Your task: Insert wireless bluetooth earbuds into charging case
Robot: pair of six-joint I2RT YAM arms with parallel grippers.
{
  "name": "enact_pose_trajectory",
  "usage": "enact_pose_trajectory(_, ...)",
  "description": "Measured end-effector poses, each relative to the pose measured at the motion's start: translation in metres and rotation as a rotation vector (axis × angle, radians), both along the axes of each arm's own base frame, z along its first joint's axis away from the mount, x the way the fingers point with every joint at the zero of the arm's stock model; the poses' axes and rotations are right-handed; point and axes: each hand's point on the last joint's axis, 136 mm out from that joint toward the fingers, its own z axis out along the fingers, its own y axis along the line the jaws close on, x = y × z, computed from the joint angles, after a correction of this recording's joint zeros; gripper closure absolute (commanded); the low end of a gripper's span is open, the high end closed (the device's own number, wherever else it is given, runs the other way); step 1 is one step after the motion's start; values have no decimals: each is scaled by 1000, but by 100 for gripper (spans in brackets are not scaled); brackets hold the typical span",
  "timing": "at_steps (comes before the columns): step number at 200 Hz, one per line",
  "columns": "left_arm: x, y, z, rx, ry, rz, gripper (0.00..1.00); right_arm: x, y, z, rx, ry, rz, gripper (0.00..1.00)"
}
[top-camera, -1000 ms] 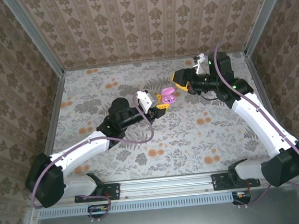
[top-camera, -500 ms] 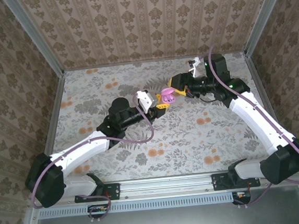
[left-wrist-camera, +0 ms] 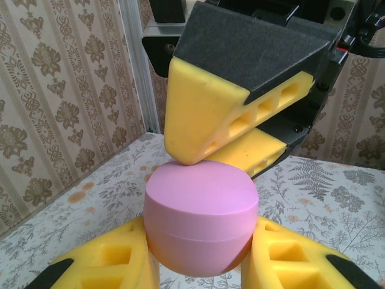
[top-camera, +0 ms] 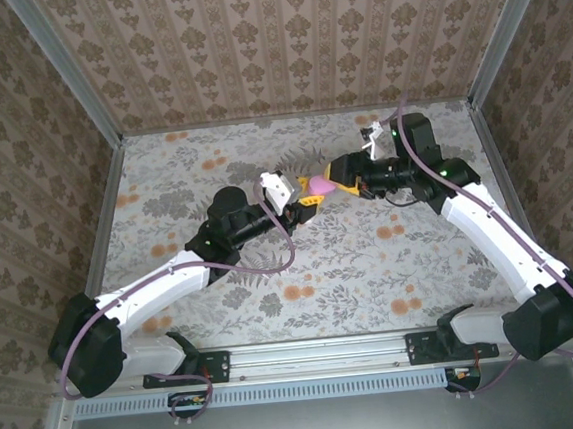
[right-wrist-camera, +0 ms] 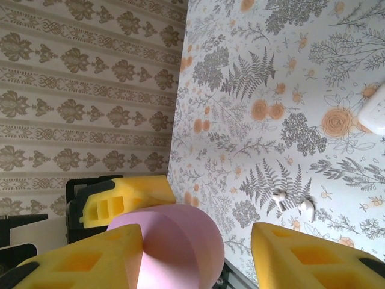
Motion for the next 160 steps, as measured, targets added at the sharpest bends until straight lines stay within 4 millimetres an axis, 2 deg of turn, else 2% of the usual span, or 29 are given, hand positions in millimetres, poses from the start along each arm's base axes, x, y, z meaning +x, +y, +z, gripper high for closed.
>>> enact_pose_trajectory(78, 6, -2, 15, -86, 17, 13, 70, 3, 11, 12, 224, 22, 8, 41)
enact_pose_trajectory(126, 9, -4, 21, -135, 22, 15, 70, 7, 22, 22, 366, 52, 44, 51)
enact_pose_trajectory(160, 9, -4, 27, -156, 11, 13, 70, 5, 24, 31, 402, 54, 60, 54)
